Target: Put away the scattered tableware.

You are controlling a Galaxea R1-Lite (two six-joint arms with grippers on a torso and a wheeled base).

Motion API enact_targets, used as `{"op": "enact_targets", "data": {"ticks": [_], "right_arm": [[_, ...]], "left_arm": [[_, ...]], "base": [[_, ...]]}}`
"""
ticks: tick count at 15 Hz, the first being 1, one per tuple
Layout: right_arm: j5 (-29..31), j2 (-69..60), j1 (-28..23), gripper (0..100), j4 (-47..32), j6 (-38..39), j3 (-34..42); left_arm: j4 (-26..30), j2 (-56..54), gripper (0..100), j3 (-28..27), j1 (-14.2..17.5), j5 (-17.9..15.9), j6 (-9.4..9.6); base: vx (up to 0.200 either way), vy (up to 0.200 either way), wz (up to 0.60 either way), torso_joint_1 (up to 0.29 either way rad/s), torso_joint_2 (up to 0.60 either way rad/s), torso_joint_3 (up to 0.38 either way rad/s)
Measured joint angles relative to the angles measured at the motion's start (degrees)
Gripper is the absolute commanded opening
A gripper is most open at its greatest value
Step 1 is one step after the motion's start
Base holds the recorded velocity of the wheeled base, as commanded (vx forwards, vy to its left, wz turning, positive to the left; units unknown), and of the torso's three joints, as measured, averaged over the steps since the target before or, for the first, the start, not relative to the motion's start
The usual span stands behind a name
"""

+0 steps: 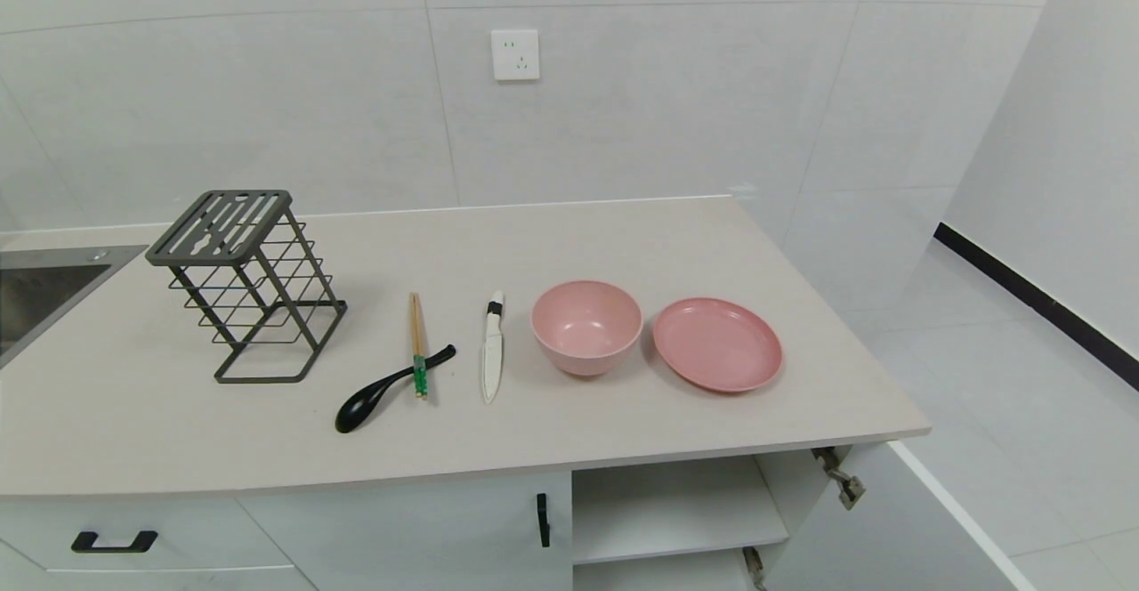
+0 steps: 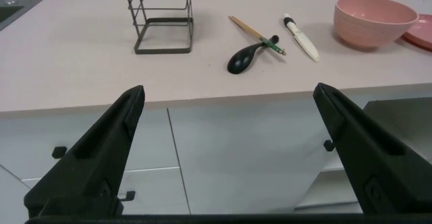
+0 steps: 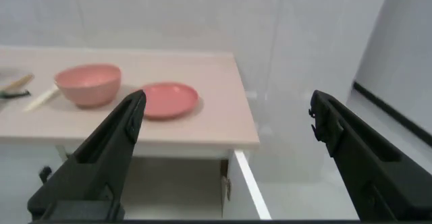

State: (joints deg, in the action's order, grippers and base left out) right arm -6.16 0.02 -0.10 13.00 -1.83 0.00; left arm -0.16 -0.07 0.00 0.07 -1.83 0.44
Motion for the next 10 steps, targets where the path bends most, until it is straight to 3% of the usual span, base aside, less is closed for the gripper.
{"op": "enact_targets", "data": {"ticks": [3,7,10], "right_arm": [[-11.5,0.1,0.1,100,-2.7,0.3,-0.1],[-16.8,2.7,0.1,100,-8.2,0.3,-3.4],[-19.3,13.1,0.5,100,-10.2,0.3,-9.2]], "left_arm": [[0.0,0.0,100,0.0,-0.1,0.2,-0.44],[0.0,0.0,100,0.0,-0.1,0.2,-0.51],[0.0,0.0,100,0.0,-0.1,0.2,-0.51]], "base": [[0.000,0.000,0.00,0.000,0.00,0.000],[0.000,0.000,0.00,0.000,0.00,0.000],[0.000,0.000,0.00,0.000,0.00,0.000]]}}
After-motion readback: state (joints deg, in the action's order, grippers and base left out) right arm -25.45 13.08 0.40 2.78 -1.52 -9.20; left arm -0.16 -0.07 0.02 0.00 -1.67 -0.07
